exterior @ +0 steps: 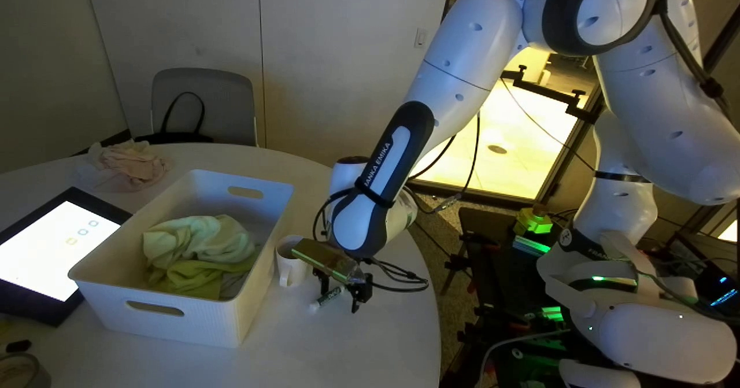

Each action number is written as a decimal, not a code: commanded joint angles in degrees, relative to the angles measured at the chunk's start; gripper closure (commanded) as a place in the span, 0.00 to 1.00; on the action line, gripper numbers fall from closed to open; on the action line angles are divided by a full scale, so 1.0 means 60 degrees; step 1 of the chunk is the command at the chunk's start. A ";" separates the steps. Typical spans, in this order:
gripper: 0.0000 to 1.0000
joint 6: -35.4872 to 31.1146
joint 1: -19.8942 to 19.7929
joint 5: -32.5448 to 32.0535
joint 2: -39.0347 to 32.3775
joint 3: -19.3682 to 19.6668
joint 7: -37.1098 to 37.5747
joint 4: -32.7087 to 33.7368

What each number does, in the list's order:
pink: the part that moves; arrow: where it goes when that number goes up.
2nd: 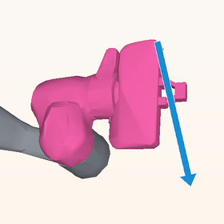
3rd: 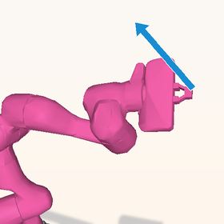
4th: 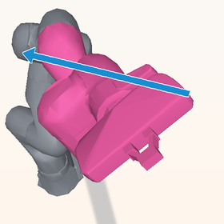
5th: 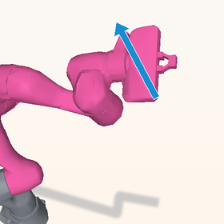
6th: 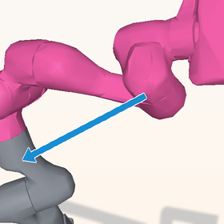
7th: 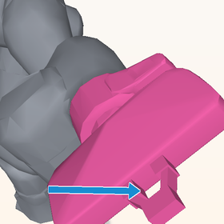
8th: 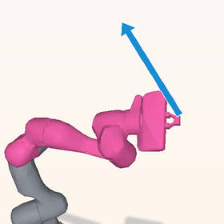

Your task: Put the towels in the basket and the smaller objects into the white mug

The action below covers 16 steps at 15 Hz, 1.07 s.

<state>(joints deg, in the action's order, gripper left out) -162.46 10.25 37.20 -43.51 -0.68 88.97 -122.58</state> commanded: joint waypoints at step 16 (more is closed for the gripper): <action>0.92 0.0122 0.0055 -0.1089 -0.0170 0.0175 0.1009 0.0302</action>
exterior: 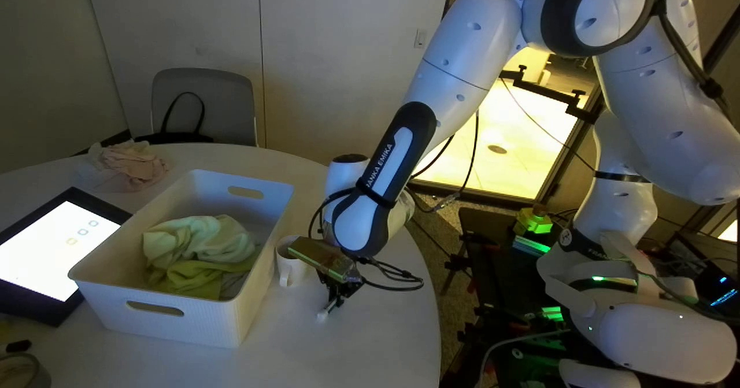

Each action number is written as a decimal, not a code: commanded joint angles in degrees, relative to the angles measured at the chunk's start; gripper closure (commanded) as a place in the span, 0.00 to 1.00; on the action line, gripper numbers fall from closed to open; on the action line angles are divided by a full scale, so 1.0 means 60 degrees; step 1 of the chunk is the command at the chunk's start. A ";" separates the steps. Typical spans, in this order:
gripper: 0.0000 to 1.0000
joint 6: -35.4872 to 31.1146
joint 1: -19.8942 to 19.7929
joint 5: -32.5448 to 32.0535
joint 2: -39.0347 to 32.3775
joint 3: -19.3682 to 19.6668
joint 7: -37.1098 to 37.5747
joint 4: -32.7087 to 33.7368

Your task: Put the towels in the basket and the smaller objects into the white mug

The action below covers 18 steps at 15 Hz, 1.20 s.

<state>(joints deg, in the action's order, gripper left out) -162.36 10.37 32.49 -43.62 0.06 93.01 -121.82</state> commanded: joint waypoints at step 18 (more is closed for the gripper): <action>0.95 0.1809 0.2659 -0.6319 0.2644 0.3185 0.2480 -0.0657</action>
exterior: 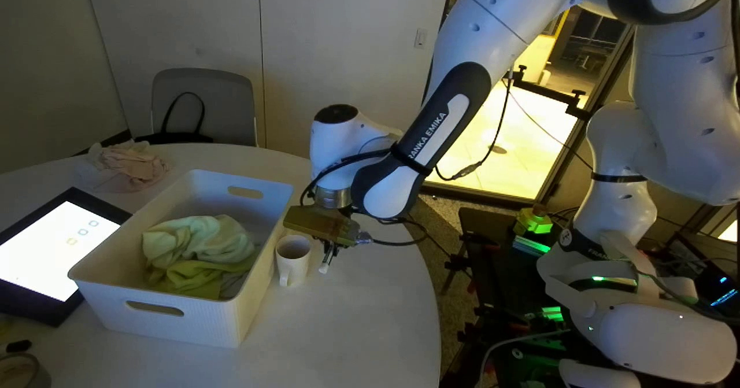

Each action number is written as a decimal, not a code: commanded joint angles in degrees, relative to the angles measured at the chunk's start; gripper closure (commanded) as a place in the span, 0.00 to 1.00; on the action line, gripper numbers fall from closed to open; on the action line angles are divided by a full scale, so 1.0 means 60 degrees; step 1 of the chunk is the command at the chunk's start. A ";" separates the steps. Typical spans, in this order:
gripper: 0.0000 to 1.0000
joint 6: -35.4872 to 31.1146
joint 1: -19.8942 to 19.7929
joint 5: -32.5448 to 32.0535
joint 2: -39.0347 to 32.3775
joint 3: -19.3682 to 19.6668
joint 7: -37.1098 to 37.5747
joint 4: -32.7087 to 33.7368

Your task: Put the towels in the basket and the smaller objects into the white mug

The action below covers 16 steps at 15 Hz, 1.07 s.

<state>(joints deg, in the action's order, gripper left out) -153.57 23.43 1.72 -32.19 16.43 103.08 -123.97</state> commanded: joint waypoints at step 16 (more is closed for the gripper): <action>0.95 0.1093 0.0401 -0.6125 0.0527 0.0124 0.3354 0.1476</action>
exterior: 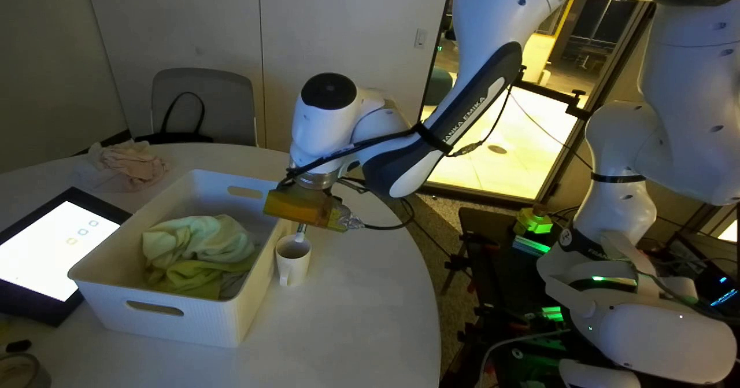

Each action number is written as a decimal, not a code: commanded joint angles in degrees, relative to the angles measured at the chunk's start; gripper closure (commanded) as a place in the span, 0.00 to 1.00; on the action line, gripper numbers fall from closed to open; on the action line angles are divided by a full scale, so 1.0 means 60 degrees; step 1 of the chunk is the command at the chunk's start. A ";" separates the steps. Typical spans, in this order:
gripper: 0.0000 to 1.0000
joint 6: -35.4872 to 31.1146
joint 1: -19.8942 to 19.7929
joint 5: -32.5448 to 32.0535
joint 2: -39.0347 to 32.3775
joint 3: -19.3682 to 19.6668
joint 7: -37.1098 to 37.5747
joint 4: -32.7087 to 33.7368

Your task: Put the towels in the basket and the smaller objects into the white mug

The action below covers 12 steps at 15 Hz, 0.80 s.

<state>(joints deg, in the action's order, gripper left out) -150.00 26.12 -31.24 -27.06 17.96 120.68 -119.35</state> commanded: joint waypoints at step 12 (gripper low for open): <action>0.95 0.2014 -0.0380 -0.1358 -0.1580 -0.0834 0.0598 0.1952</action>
<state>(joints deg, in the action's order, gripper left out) -140.70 24.38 -36.97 -35.00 13.67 122.11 -110.34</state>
